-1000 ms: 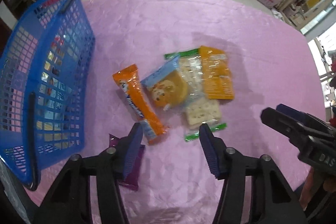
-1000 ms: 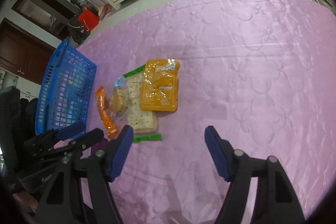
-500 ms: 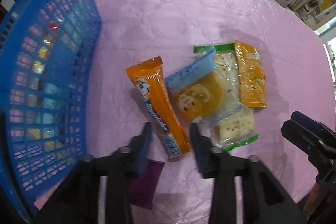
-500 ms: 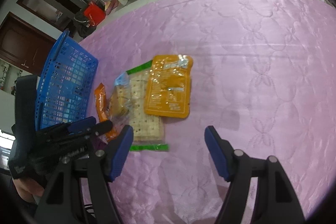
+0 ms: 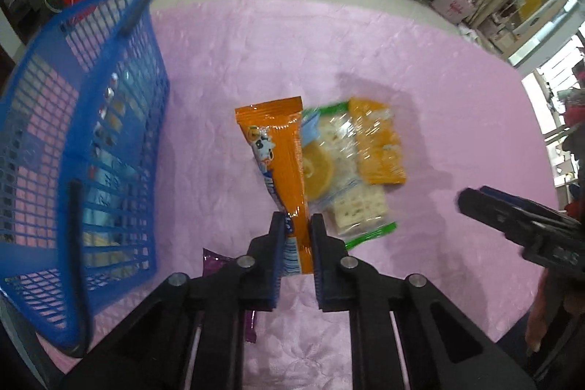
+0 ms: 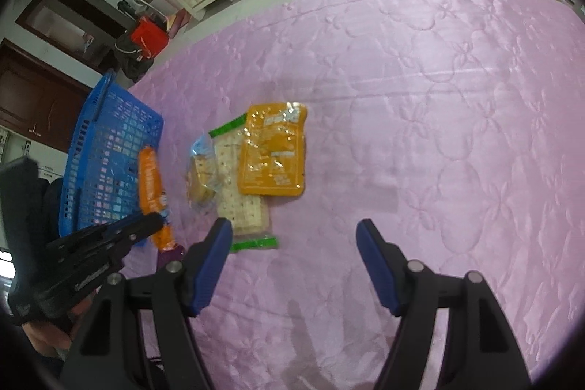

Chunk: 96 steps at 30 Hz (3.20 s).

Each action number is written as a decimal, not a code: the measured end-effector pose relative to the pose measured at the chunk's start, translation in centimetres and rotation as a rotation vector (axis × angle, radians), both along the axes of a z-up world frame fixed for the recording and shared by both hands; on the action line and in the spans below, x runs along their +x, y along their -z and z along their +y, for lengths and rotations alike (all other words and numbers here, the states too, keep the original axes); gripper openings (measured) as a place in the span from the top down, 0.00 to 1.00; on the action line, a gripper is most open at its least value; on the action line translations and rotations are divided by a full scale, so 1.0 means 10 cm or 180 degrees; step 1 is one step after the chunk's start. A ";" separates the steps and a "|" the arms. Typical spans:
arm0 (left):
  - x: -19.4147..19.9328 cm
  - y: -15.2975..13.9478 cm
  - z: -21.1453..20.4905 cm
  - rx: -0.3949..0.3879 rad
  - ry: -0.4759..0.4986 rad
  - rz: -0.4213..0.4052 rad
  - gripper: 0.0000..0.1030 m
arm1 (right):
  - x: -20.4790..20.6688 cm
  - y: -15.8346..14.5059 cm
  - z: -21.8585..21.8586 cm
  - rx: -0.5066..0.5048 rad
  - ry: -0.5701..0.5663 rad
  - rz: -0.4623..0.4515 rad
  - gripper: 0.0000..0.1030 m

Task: Organize snacks
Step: 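Grasp the orange sausage stick with the left tool while the right tool grasps the orange sauce packet, then lift the sausage stick and sauce packet toward the blue basket with both tools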

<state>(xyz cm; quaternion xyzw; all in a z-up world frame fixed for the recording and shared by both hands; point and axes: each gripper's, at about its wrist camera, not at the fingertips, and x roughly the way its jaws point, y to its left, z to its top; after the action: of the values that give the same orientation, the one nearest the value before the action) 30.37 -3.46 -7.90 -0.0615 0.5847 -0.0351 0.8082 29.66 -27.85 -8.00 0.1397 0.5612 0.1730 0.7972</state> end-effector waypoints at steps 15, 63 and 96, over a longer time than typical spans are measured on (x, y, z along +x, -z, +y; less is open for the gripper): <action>0.17 -0.07 0.13 -0.0048 0.0194 -0.0052 0.88 | 0.56 0.21 0.50 -0.0180 -0.0117 0.0299 0.28; -0.57 -0.88 0.14 -0.0132 0.0302 -0.0531 0.88 | -0.07 -0.55 0.32 -0.0374 -0.0200 -0.0265 0.87; -1.09 -1.54 1.92 0.0035 -0.0337 -0.0939 0.88 | -0.46 -1.21 2.40 -0.0212 -0.1146 -0.0643 0.86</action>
<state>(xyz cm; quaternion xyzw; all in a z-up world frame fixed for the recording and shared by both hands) 19.50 15.78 7.46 -0.0821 0.4557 0.0021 0.8863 25.09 -3.88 4.13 -0.0073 0.4998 0.3071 0.8098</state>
